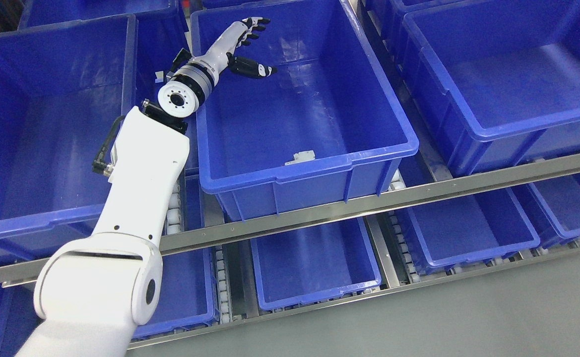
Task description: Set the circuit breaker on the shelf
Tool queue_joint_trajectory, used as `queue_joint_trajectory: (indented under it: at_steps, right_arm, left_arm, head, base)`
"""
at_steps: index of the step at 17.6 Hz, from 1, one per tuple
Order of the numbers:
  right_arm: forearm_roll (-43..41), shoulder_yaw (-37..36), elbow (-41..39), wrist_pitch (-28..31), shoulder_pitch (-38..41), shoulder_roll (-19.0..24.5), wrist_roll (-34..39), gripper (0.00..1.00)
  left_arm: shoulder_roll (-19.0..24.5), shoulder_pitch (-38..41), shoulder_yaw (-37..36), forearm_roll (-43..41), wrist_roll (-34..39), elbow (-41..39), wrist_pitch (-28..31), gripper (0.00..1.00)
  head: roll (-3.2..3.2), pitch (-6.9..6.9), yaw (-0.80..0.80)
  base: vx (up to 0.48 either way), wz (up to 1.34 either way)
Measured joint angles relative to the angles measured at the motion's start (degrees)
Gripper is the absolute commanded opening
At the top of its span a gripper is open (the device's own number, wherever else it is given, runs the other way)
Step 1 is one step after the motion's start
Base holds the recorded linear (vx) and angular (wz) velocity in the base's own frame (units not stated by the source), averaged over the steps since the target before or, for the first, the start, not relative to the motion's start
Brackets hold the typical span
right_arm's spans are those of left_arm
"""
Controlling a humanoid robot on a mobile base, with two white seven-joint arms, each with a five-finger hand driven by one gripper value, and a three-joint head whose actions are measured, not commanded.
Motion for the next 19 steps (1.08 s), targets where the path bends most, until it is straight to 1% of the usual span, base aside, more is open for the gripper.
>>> queue_joint_trajectory:
  at_steps: [2, 5, 7, 8, 11, 13, 17, 19]
  right_arm:
    - [0.0, 0.0, 0.0, 0.0, 0.0, 0.0, 0.0, 1.00]
    - [0.0, 0.0, 0.0, 0.0, 0.0, 0.0, 0.0, 1.00]
    - [0.0, 0.0, 0.0, 0.0, 0.0, 0.0, 0.0, 1.00]
    - [0.0, 0.0, 0.0, 0.0, 0.0, 0.0, 0.0, 1.00]
    - [0.0, 0.0, 0.0, 0.0, 0.0, 0.0, 0.0, 1.00]
    - [0.0, 0.0, 0.0, 0.0, 0.0, 0.0, 0.0, 1.00]
    - [0.0, 0.0, 0.0, 0.0, 0.0, 0.0, 0.0, 1.00]
    - [0.0, 0.0, 0.0, 0.0, 0.0, 0.0, 0.0, 1.00]
  left_arm:
    - [0.0, 0.4, 1.6, 5.9, 3.6, -2.2, -0.1, 0.98]
    - [0.0, 3.5, 3.9, 13.8, 9.7, -7.8, -0.4, 0.99]
    - [0.0, 8.2, 5.1, 17.0, 11.1, -13.5, 1.5, 0.99]
    - [0.0, 11.7, 5.7, 18.6, 11.4, -17.6, 2.8, 0.99]
    - [0.0, 19.5, 6.9, 20.9, 10.6, -28.6, 4.2, 0.99]
    - [0.0, 23.3, 7.4, 21.7, 9.8, -35.0, 4.7, 0.99]
    - [0.0, 30.2, 7.6, 22.5, 9.3, -46.1, 6.3, 1.00]
    - [0.0, 32.7, 7.6, 22.7, 9.3, -50.2, 6.3, 1.00]
  head:
    - [0.00, 0.00, 0.00]
    - [0.00, 0.00, 0.00]
    - [0.00, 0.00, 0.00]
    - [0.00, 0.00, 0.00]
    - [0.00, 0.00, 0.00]
    - [0.00, 0.00, 0.00]
    - [0.00, 0.00, 0.00]
    - [0.00, 0.00, 0.00]
  base:
    - [0.077, -0.06]
    - [0.046, -0.03]
    - [0.025, -0.04]
    - [0.019, -0.07]
    - [0.032, -0.01]
    - [0.043, -0.04]
    - [0.017, -0.02]
    - [0.003, 0.01]
